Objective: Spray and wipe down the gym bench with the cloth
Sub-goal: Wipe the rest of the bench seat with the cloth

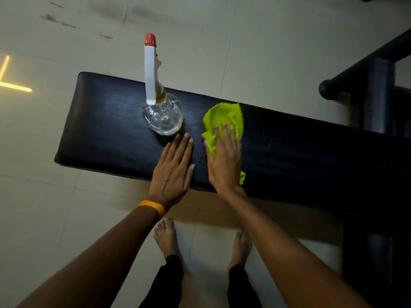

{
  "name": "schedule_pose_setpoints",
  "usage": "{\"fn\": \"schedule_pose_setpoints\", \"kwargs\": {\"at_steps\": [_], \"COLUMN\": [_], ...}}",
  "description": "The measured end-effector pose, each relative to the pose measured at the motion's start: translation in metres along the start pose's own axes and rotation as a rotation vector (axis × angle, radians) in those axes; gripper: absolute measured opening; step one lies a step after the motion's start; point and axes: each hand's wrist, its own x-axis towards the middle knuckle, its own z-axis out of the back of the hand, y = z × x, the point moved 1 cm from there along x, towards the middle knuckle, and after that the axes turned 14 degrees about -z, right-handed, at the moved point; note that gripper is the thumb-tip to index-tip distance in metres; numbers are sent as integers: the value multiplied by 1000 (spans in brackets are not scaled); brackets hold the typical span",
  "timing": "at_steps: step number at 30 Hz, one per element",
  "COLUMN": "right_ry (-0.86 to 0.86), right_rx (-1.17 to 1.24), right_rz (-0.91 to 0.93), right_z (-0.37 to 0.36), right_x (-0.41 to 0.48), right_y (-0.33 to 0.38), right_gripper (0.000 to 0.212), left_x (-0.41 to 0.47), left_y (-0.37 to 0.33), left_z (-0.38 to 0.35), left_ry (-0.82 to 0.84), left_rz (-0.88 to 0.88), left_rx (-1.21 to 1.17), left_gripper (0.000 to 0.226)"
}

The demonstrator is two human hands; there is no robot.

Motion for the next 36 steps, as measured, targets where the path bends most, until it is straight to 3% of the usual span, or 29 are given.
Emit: {"fn": "schedule_pose_setpoints", "kwargs": {"at_steps": [6,9,14,18,22,25,32,36], "right_ry": [180,158,150,138,111,121,131,102], "right_rx": [-144,-182,-124,-41,12,26,90,129], "right_rz": [500,594,158,-81,-108,-130,-234,-297], "right_z": [18,46,89,109,121,128,149,179], "right_x": [-48,-37,-8,21,42,49,40,32], "right_y": [-51,-84,-110,-62,-28,-16,-24,-32], "right_gripper": [52,39,53,32,28,29,28,27], "left_x": [-5,-12,-15,8,51,79,96,99], "left_y": [0,-4,-6,1,9,9,-3,-48], "left_z": [12,30,74,109,134,142,147,158], "left_ry": [-26,-44,-285,-441,-470,-469,-573,-573], "left_rz": [19,69,427,642,580,540,501,453], "left_rx": [-77,-71,-161,-318,-530,-638,-559,-605], "left_gripper": [56,51,35,51,72,63,47,51]}}
